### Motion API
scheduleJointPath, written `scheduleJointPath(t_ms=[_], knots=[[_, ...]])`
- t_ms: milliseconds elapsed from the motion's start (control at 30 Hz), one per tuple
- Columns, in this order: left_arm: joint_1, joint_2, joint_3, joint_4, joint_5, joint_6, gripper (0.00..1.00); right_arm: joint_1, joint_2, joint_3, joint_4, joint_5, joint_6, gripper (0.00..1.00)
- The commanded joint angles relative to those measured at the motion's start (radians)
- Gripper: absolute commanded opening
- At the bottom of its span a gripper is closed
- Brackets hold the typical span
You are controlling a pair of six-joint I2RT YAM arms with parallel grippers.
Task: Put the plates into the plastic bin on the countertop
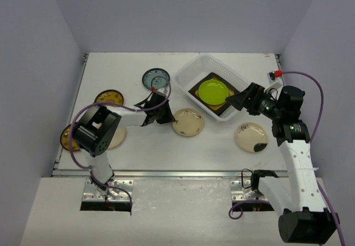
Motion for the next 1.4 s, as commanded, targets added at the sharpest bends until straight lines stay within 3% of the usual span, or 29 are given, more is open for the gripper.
scheduleJointPath(t_ms=[0, 133, 200, 233, 333, 533, 800, 967, 1067, 1133, 1233, 1367], knots=[[-0.003, -0.291, -0.146, -0.086, -0.078, 0.01, 0.0, 0.004, -0.015, -0.029, 0.056, -0.085, 0.014, 0.99], [-0.003, -0.494, -0.119, -0.208, -0.094, 0.031, 0.0, 0.004, -0.055, -0.047, 0.055, -0.055, 0.023, 0.99], [-0.003, -0.613, -0.076, -0.293, -0.121, 0.04, 0.0, 0.004, -0.087, -0.046, 0.006, 0.072, 0.028, 0.99], [-0.003, -0.618, -0.074, -0.296, -0.133, 0.04, 0.0, 0.004, -0.098, -0.043, 0.005, 0.077, 0.029, 0.99], [0.001, -0.591, 0.074, -0.353, -0.155, 0.066, 0.0, 0.004, -0.15, -0.032, -0.1, 0.326, 0.034, 0.99], [0.012, -0.32, 0.394, -0.362, -0.088, 0.095, 0.0, 0.004, -0.227, 0.009, -0.206, 0.46, 0.005, 0.99], [0.029, 0.269, 1.015, -0.461, 0.017, 0.156, 0.0, 0.004, -0.246, 0.028, -0.277, 0.475, -0.047, 0.99], [0.029, 0.462, 1.222, -0.489, 0.145, 0.159, 0.0, 0.004, -0.256, 0.037, -0.29, 0.495, -0.064, 0.99], [0.028, 0.501, 1.265, -0.501, 0.194, 0.162, 0.0, 0.004, -0.249, 0.045, -0.295, 0.482, -0.072, 0.99], [0.022, 0.499, 1.262, -0.497, 0.213, 0.169, 0.13, 0.004, -0.243, 0.041, -0.295, 0.475, -0.078, 0.99], [0.008, 0.47, 1.244, -0.494, 0.237, 0.186, 0.43, 0.003, -0.229, 0.033, -0.288, 0.463, -0.079, 0.99], [-0.027, 0.401, 1.216, -0.493, 0.228, 0.208, 0.66, 0.004, -0.198, 0.008, -0.273, 0.47, -0.081, 0.99]])
